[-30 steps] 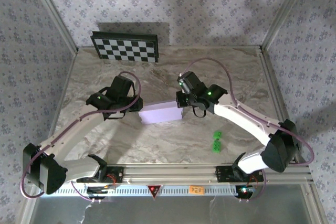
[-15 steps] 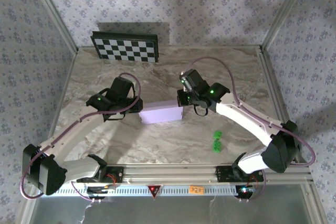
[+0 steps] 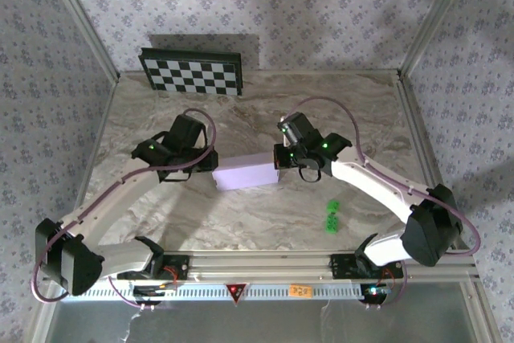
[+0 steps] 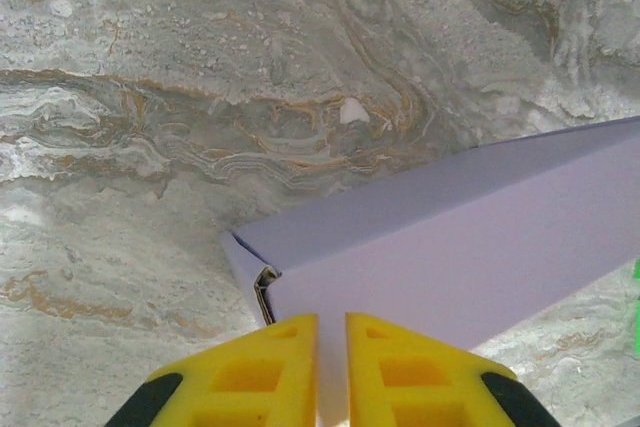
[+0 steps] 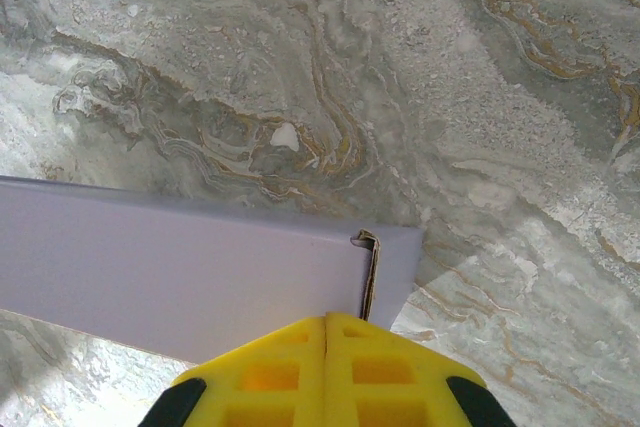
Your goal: Fold the paper box
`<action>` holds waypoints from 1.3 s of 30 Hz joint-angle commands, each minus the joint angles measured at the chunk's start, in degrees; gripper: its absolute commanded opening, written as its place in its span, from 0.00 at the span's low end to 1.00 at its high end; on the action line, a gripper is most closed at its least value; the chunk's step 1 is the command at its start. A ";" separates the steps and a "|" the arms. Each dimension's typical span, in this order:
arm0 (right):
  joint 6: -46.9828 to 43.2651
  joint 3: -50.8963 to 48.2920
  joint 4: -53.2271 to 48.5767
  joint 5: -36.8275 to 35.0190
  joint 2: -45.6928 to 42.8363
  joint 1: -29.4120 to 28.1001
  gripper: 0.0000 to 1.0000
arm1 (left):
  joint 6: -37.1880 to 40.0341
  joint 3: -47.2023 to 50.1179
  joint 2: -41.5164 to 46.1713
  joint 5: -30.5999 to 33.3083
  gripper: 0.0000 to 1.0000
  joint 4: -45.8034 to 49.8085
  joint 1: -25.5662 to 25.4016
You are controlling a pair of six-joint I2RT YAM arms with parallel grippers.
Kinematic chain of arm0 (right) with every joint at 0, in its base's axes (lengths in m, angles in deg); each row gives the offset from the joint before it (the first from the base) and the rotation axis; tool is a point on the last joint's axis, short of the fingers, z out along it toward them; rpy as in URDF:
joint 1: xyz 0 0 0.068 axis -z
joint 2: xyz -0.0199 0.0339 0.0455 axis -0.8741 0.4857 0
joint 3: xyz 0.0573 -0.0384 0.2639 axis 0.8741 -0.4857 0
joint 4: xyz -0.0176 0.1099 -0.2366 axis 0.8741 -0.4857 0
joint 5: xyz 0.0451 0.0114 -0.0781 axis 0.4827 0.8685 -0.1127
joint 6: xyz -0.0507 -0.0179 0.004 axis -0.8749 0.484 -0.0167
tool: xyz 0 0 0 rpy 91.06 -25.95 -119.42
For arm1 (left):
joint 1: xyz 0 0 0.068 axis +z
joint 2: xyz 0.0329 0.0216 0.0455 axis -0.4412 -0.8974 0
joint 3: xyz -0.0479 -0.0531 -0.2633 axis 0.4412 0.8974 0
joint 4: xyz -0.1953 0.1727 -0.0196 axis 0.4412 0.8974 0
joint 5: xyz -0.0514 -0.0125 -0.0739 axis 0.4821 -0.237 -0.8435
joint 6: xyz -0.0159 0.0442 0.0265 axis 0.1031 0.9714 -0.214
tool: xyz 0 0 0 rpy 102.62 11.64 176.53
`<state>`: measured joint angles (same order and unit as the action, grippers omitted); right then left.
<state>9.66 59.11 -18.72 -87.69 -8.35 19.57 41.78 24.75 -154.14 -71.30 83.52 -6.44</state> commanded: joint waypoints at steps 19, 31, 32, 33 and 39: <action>0.03 1.87 -4.67 -0.12 1.26 0.01 0.04 | -1.50 5.10 0.64 -2.74 0.06 1.51 -0.05; -0.51 0.31 0.08 6.64 1.98 0.34 0.04 | 0.14 1.78 0.47 -2.17 0.07 2.28 0.45; -0.09 -1.07 0.41 7.39 1.90 0.47 0.04 | 0.14 3.12 0.16 -2.17 0.07 2.32 0.44; 0.15 -2.44 0.65 7.41 1.87 0.61 0.03 | 0.06 4.51 -0.12 -2.03 0.06 2.17 0.43; 2.25 -10.94 -0.07 5.42 1.70 2.64 0.00 | -0.65 14.16 -0.10 -3.54 0.02 0.38 3.22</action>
<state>10.69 53.67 -10.63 -80.96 -9.71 21.19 41.06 33.36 -151.56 -76.11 77.81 -4.67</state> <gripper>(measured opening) 0.052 0.058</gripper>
